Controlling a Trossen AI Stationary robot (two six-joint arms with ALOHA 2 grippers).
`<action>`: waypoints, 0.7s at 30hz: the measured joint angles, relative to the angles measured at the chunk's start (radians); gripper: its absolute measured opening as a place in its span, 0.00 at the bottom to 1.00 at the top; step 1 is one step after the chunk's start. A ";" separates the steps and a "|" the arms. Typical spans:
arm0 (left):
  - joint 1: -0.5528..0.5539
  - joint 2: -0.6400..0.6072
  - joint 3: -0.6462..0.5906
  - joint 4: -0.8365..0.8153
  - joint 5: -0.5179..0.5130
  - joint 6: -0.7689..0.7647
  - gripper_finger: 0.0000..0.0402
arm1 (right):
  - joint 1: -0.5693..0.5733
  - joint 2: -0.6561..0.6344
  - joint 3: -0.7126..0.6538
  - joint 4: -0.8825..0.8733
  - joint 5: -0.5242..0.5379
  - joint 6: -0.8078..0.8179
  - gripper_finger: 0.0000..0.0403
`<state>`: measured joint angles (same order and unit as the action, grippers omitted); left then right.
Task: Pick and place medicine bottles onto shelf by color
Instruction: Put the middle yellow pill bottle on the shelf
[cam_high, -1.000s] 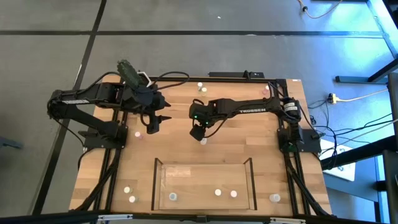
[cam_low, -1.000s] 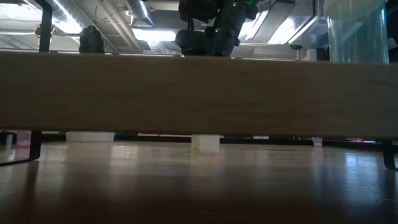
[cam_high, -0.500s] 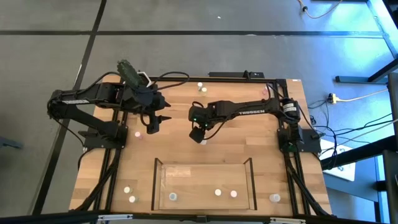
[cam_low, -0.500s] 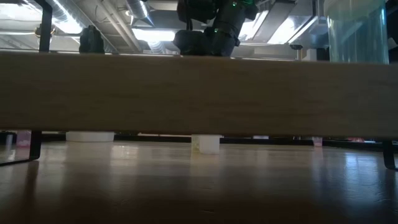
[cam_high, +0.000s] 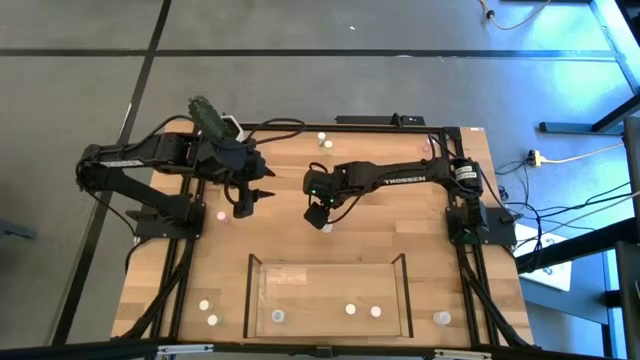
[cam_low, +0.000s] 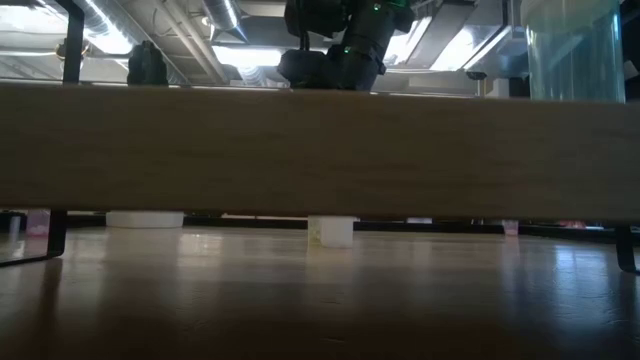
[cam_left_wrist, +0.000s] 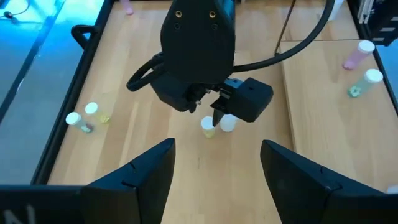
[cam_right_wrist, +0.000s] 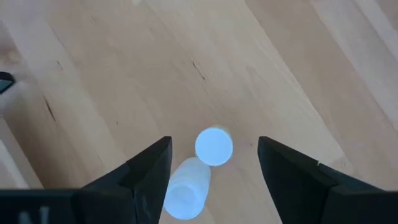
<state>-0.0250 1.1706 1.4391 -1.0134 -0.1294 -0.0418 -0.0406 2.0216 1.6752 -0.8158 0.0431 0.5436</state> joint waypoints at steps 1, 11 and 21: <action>0.000 0.000 0.000 0.000 0.000 0.000 0.57 | 0.000 0.000 0.000 0.000 0.000 -0.001 0.59; 0.000 0.000 0.000 0.000 0.000 -0.005 0.57 | 0.000 0.062 0.000 0.003 -0.016 -0.025 0.59; -0.002 0.000 0.000 0.000 0.000 -0.006 0.57 | 0.000 0.069 0.000 0.000 -0.019 -0.028 0.59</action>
<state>-0.0269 1.1706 1.4391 -1.0134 -0.1291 -0.0483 -0.0406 2.0906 1.6752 -0.8156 0.0243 0.5152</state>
